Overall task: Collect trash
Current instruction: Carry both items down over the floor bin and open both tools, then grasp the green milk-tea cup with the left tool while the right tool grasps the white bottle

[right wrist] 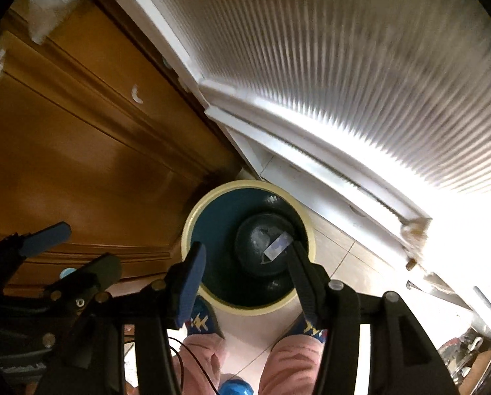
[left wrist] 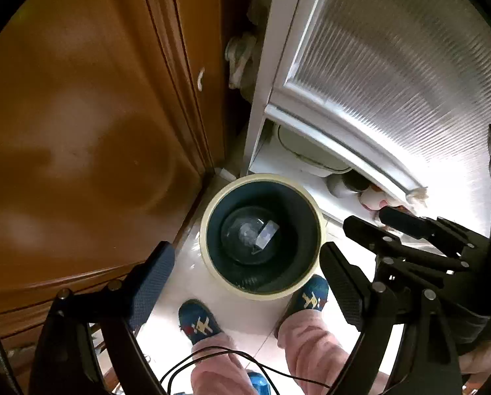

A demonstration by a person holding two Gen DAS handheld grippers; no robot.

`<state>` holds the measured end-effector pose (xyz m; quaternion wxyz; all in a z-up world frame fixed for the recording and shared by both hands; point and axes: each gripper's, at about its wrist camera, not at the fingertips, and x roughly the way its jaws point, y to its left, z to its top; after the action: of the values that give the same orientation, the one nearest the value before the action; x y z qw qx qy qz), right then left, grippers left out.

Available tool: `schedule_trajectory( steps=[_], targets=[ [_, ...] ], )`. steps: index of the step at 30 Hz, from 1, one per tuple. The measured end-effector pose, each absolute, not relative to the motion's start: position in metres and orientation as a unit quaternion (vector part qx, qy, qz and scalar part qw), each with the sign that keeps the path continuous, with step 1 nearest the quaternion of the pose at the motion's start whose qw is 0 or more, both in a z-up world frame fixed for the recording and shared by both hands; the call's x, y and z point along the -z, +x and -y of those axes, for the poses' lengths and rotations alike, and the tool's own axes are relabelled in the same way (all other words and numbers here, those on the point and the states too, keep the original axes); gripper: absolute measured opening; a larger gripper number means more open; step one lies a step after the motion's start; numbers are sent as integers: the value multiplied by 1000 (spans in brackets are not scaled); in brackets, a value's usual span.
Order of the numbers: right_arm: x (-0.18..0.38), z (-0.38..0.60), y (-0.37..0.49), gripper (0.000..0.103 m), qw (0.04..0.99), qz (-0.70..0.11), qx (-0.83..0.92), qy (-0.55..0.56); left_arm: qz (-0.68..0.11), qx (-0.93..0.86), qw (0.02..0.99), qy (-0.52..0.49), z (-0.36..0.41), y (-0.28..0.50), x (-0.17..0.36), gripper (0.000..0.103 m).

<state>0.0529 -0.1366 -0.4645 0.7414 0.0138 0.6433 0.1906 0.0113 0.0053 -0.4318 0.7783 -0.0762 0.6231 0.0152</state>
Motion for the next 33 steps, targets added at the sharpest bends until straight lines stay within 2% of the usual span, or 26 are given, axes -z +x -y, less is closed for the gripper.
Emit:
schedule_trajectory(
  steps=[15, 22, 33],
  targets=[
    [322, 140, 43, 53, 771, -593, -232, -21, -591, 23, 804, -62, 4, -12, 285, 88],
    [239, 147, 31, 52, 789, -546, -276, -48, -546, 36, 835, -55, 3, -15, 201, 88],
    [111, 201, 51, 52, 840, -460, -286, -24, -479, 48, 876, -41, 21, 14, 96, 88]
  ],
)
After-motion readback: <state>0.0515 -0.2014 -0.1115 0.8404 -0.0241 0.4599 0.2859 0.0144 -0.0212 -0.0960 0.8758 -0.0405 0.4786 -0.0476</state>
